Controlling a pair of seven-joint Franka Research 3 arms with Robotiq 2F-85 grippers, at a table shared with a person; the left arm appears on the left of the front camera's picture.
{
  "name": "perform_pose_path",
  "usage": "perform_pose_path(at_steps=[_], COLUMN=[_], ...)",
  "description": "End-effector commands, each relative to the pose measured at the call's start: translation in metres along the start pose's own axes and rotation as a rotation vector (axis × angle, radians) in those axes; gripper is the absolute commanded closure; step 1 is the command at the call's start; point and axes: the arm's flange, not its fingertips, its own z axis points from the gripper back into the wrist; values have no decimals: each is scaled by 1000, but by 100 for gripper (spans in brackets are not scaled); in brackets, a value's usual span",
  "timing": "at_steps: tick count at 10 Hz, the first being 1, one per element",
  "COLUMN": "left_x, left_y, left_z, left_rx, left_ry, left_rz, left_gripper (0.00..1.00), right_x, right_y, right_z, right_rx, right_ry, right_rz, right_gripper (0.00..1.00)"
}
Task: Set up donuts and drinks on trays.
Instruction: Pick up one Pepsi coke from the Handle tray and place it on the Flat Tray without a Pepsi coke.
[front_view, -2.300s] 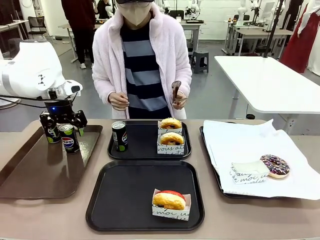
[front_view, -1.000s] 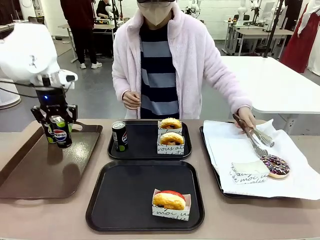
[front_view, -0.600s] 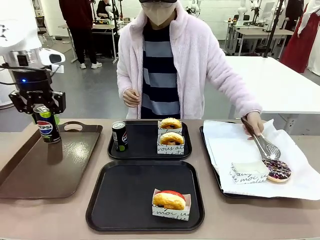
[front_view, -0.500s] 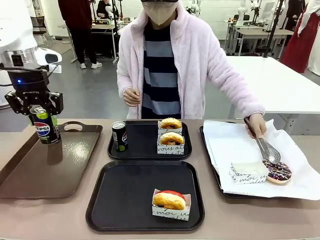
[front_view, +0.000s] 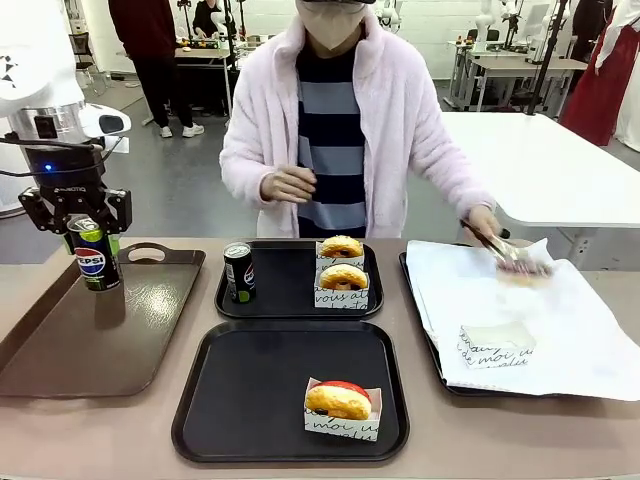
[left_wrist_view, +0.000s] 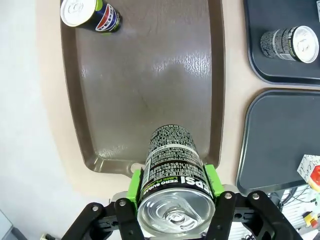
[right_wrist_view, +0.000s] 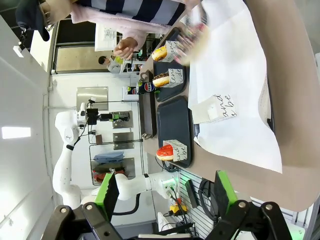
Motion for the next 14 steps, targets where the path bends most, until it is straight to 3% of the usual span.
perform_pose_path(at_steps=[1,9,14], left_x=[-9,-58,-65], left_y=[-18,-162,-218], left_z=[7,0,-19], left_rx=[-41,-8,-17], left_ry=[-28,-122,-87], left_rz=[-30,-307,-400], left_gripper=[41,41,41], right_x=[1,1,1], right_y=[1,1,1], right_z=[0,0,0], right_rx=[15,15,15], right_ry=[-4,-4,-4], right_rz=[9,9,9], right_gripper=[0,0,0])
